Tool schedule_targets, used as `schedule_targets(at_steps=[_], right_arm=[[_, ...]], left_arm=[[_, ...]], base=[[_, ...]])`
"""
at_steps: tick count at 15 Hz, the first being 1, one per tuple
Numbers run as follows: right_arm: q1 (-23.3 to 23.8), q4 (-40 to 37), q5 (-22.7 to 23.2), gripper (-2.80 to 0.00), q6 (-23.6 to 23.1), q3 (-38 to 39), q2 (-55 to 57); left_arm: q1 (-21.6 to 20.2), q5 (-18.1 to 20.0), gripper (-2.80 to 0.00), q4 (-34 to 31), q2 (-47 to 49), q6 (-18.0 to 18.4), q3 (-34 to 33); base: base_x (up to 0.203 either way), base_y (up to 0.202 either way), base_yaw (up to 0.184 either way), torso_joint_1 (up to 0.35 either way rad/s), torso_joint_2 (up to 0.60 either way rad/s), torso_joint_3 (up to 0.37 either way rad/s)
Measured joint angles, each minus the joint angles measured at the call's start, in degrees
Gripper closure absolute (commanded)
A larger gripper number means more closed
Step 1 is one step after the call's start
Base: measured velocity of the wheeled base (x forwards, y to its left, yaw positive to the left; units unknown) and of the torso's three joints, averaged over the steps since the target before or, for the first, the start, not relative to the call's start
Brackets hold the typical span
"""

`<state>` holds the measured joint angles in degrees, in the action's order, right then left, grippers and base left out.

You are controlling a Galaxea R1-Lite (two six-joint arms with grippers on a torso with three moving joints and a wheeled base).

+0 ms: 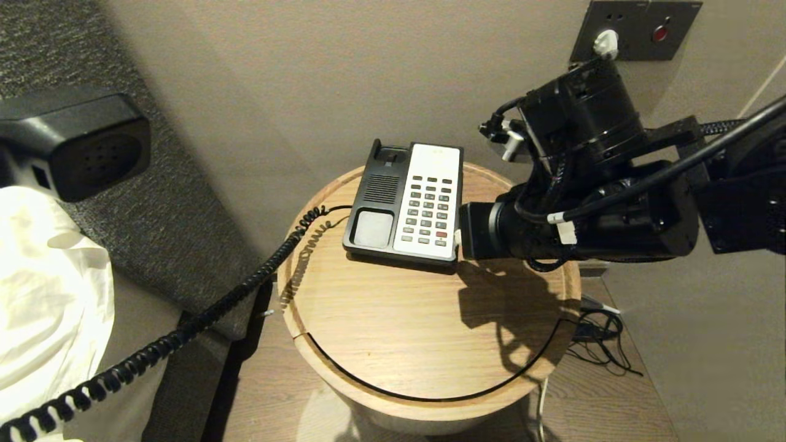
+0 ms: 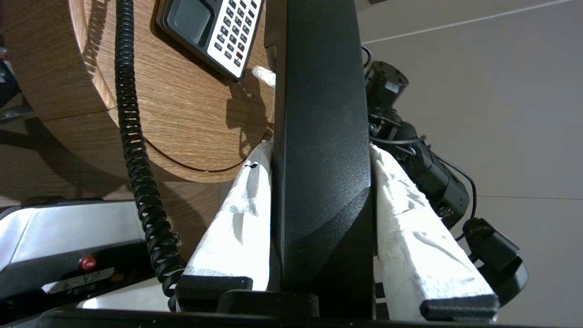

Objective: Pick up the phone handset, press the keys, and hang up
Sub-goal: Dial the number

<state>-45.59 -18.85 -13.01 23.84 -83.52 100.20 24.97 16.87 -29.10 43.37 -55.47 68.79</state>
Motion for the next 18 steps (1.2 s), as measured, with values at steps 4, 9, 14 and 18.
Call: schedule_targets(at_steps=[4,9,14,18], right_arm=[[0.01,0.05,0.00,0.00,-0.23,-2.13,2.72],[0.01,0.05,-0.02,0.00,-0.41,-3.72,4.71],[0.00,0.11,-0.05,0.00,-0.37,-4.29,5.35],[0.00,-0.02,-0.02,0.00,-0.48,-4.33,5.37]], left_arm=[[0.00,0.01,0.00,0.07,-0.21,0.07,-0.29],[0.00,-0.01,0.00,0.09,-0.49,0.07,-0.33],[0.00,0.01,0.00,0.07,-0.60,0.07,-0.44],[0.00,0.01,0.00,0.08,-0.62,0.07,-0.55]], base=[[0.000,0.000,0.000,0.000,0.00,0.000],[0.000,0.000,0.000,0.000,0.00,0.000],[0.000,0.000,0.000,0.000,0.00,0.000],[0.000,0.000,0.000,0.000,0.00,0.000]])
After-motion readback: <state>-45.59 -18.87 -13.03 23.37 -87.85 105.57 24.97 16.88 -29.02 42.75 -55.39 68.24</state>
